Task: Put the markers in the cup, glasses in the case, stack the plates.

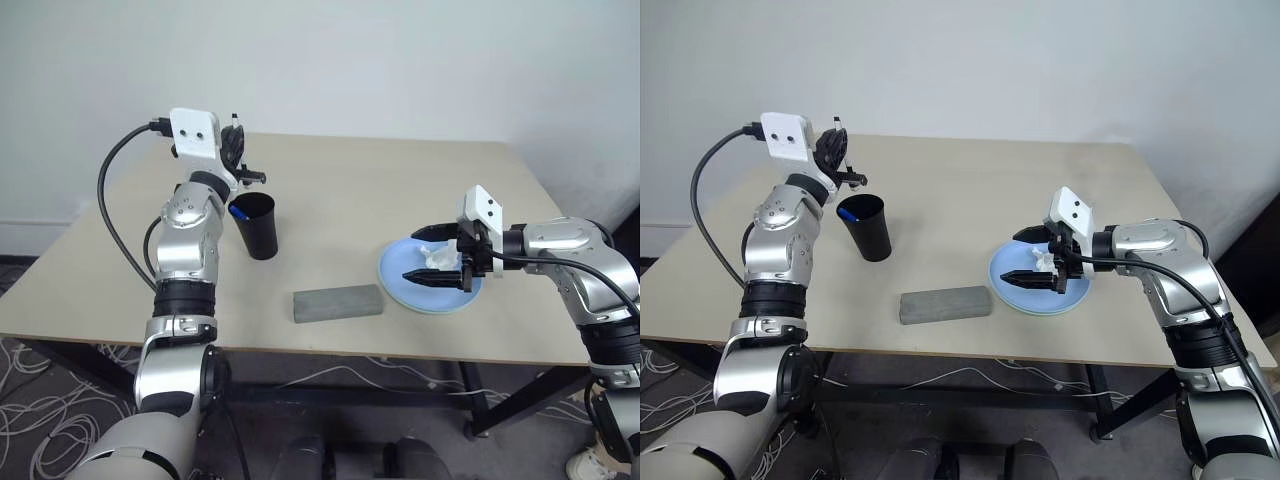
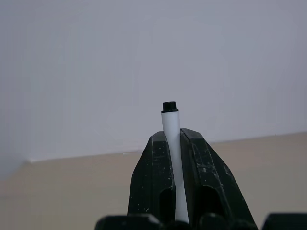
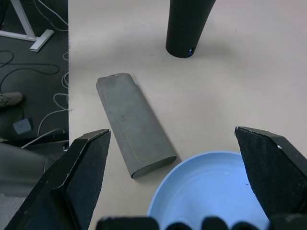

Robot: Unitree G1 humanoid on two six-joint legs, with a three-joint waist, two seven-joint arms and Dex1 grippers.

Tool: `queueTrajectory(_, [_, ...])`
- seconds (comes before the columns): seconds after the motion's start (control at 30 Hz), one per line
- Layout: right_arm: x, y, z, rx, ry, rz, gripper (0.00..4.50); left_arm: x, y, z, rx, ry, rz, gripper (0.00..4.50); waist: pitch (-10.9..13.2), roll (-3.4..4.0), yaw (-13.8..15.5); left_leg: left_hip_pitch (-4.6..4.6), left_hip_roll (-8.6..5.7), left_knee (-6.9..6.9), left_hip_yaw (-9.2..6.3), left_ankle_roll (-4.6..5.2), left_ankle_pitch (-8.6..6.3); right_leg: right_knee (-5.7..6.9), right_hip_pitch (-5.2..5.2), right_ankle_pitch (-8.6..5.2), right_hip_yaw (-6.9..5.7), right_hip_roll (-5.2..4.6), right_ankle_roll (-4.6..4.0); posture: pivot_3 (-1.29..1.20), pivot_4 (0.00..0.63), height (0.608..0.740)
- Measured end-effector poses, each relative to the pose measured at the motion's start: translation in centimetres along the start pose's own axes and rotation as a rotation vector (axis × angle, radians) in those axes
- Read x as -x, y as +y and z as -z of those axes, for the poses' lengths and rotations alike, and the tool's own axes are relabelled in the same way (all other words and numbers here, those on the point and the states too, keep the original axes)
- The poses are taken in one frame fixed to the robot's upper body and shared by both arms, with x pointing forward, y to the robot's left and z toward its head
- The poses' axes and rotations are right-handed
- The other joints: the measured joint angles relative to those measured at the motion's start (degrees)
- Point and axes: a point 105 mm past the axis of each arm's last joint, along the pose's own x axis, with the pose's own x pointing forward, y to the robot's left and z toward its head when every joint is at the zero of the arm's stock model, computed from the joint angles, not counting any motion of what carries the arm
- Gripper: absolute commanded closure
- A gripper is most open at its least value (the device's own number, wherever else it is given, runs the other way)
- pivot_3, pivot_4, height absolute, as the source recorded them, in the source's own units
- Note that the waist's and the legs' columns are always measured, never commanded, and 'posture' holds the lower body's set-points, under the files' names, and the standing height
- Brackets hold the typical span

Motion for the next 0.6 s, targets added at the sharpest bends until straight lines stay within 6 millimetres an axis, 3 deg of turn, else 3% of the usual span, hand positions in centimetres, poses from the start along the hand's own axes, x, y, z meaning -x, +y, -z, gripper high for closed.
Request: queueTrajectory(0.6, [-0.3, 0.0, -0.1, -0.010, -0.009, 0.009, 0.00, 0.5, -0.4, 4.2, -0.003, 0.031, -0.009, 4.45, -0.01, -0.02, 0.05, 0.02, -0.01, 0.09, 0.00, 0.08, 0.03, 0.00, 0.09, 0.03, -0.06, 0.01, 0.05, 0.00, 0.000, 0.737])
